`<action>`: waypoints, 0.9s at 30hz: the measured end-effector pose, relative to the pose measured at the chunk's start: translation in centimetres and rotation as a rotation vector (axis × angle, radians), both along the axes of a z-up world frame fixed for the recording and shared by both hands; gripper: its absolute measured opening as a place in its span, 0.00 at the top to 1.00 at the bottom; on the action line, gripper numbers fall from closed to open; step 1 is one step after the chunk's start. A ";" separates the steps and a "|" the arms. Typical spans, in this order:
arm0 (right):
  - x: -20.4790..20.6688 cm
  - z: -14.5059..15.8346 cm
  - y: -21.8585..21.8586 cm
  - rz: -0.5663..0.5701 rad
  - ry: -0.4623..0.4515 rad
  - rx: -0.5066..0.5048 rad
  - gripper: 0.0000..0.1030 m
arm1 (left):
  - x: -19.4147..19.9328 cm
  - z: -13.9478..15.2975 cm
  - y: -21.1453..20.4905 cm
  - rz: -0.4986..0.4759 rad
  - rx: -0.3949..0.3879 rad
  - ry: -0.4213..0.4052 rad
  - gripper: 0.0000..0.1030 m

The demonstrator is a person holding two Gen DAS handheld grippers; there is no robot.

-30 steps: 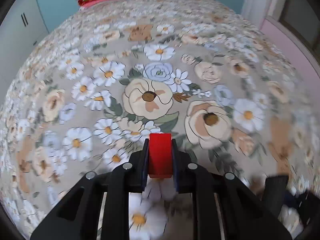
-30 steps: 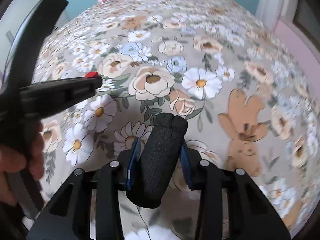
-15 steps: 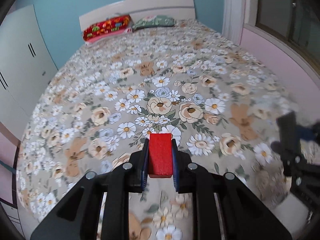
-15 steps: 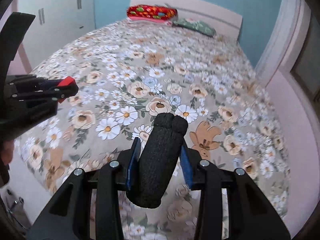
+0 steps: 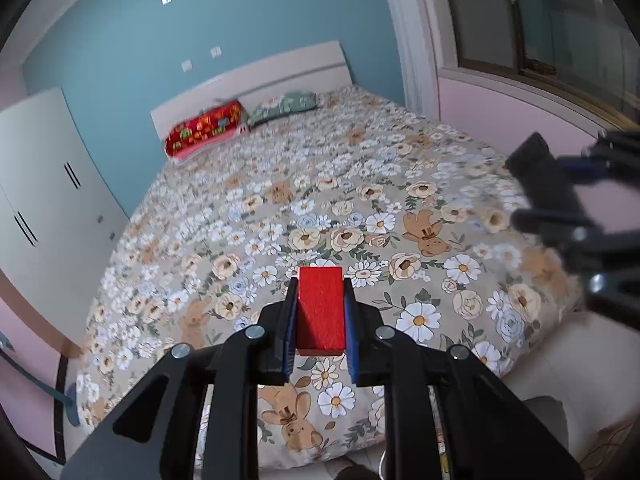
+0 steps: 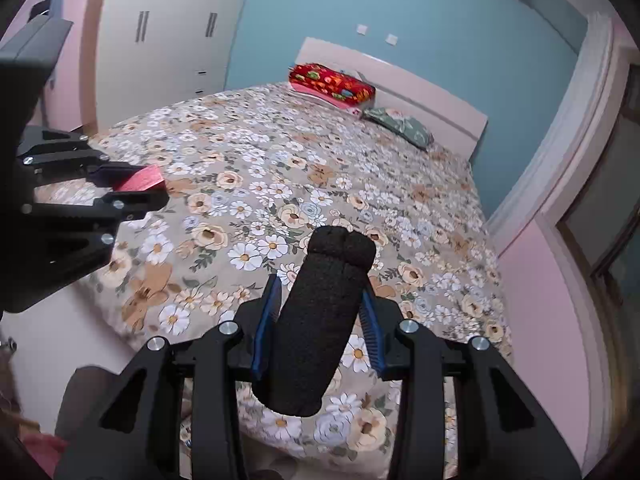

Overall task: Collect trash
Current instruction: 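Lift the black tube and red block in both tools off the bed, then carry the black tube and red block in both tools over the bin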

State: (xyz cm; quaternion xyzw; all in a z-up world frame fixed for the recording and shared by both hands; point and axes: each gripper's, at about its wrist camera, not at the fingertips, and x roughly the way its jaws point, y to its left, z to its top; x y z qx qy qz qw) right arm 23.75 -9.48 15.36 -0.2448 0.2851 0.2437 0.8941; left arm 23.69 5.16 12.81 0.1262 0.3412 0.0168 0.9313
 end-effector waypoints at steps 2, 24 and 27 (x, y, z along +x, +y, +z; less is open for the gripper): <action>-1.9 0.6 -0.9 0.018 -0.010 -0.014 0.62 | -1.7 0.2 -0.2 -0.014 -0.014 0.000 0.79; -10.4 -1.9 -5.0 0.112 0.007 -0.066 0.62 | -11.5 -4.5 -1.8 -0.096 0.019 0.058 0.79; -10.7 -3.7 -4.9 0.125 0.032 -0.077 0.62 | -11.8 -6.3 -2.0 -0.107 0.013 0.090 0.79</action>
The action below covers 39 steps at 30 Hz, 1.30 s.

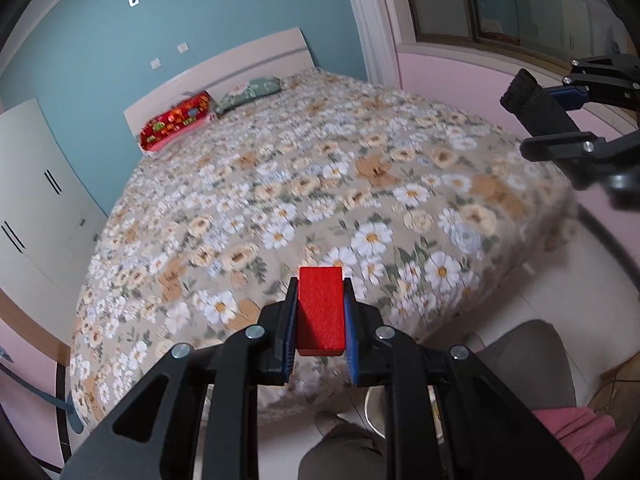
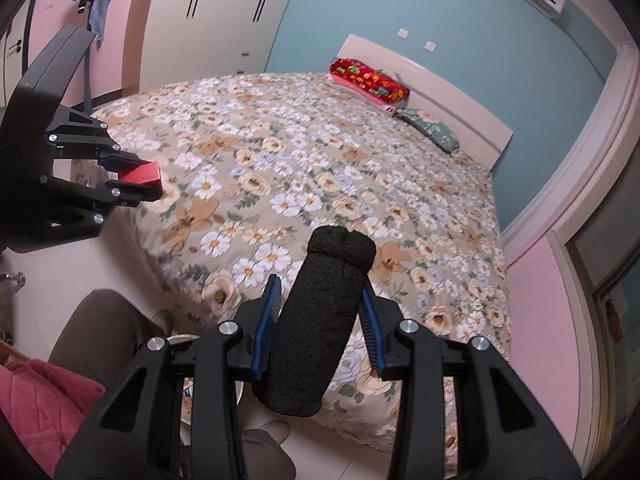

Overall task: Collect trash
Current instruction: 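Carry the black tube and red block in both tools over the bin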

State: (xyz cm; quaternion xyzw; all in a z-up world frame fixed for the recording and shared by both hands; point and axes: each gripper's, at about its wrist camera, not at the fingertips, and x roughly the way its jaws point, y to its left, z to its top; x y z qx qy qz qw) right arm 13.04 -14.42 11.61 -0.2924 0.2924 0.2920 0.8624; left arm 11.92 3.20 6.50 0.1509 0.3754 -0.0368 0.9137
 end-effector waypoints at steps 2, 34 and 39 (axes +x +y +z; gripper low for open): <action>-0.1 -1.3 0.1 0.005 0.023 -0.005 0.62 | -0.1 -1.4 -0.1 -0.004 -0.004 0.021 0.79; 0.3 -24.3 2.4 0.076 0.439 -0.065 0.62 | 1.0 -23.0 -0.3 -0.006 -0.106 0.412 0.79; 0.4 -28.3 2.3 0.060 0.493 -0.090 0.62 | 1.3 -26.5 0.3 0.016 -0.115 0.469 0.79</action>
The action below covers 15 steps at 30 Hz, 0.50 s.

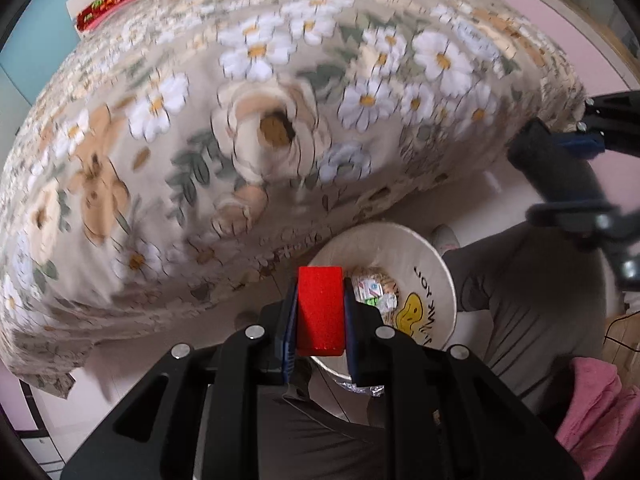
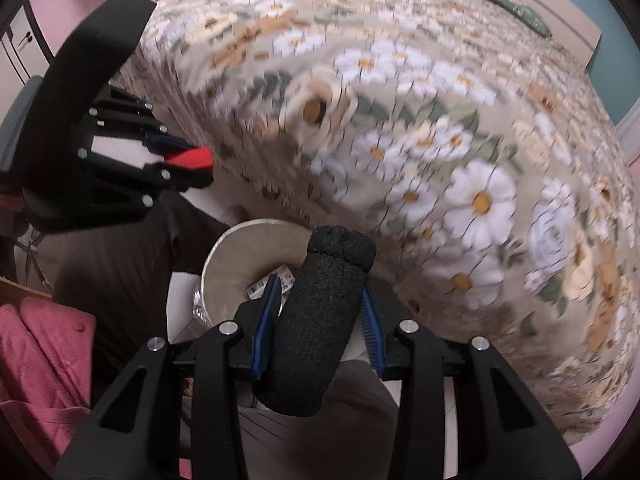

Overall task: Collect trash
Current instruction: 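Carry the black tube and red block in both tools over the bin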

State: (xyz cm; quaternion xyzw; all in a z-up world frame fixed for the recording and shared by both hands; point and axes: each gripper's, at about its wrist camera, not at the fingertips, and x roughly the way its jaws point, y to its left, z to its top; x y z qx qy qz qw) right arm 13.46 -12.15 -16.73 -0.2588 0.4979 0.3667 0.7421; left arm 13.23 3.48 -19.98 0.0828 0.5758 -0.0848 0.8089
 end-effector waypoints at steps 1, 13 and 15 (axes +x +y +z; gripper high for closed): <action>0.0 -0.7 0.0 -0.004 0.008 -0.003 0.62 | 0.0 -0.6 0.1 0.003 0.001 0.009 0.79; 0.2 -8.7 0.9 -0.029 0.111 -0.051 0.62 | 0.0 -7.8 -0.1 0.037 -0.007 0.131 0.79; 0.3 -9.8 1.0 -0.033 0.125 -0.059 0.62 | 0.2 -8.7 -0.1 0.041 -0.009 0.143 0.79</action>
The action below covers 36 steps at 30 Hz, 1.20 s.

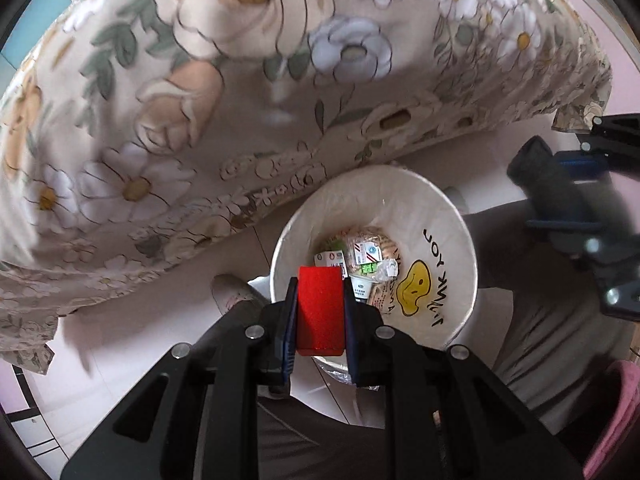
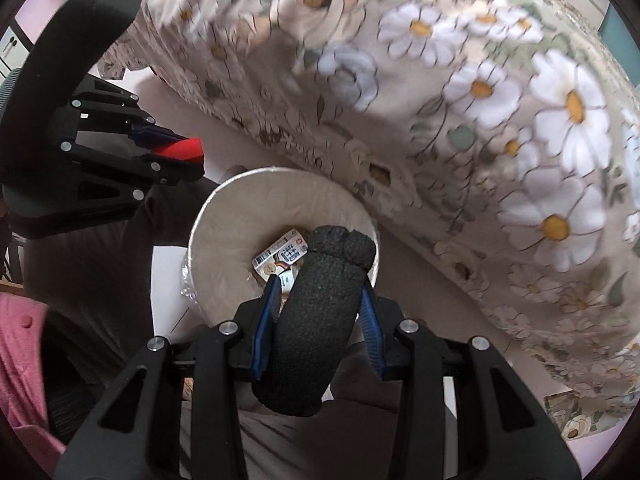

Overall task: Collect trash
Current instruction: 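Carry the black tube and red block in both tools over the bin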

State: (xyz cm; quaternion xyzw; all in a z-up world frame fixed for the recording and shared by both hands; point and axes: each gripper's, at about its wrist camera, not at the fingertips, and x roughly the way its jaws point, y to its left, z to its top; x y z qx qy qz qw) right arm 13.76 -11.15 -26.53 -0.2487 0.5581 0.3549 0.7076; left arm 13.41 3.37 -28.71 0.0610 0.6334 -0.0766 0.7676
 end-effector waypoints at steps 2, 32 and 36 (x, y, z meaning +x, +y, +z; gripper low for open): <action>0.0 -0.9 0.0 -0.005 0.012 -0.006 0.62 | 0.1 -0.9 -0.1 0.005 -0.004 0.015 0.79; 1.2 -13.6 2.3 -0.114 0.249 -0.075 0.62 | 3.5 -12.7 -0.7 0.115 -0.090 0.203 0.79; 1.5 -15.6 2.8 -0.139 0.278 -0.094 0.61 | 3.9 -14.6 -0.9 0.135 -0.089 0.232 0.79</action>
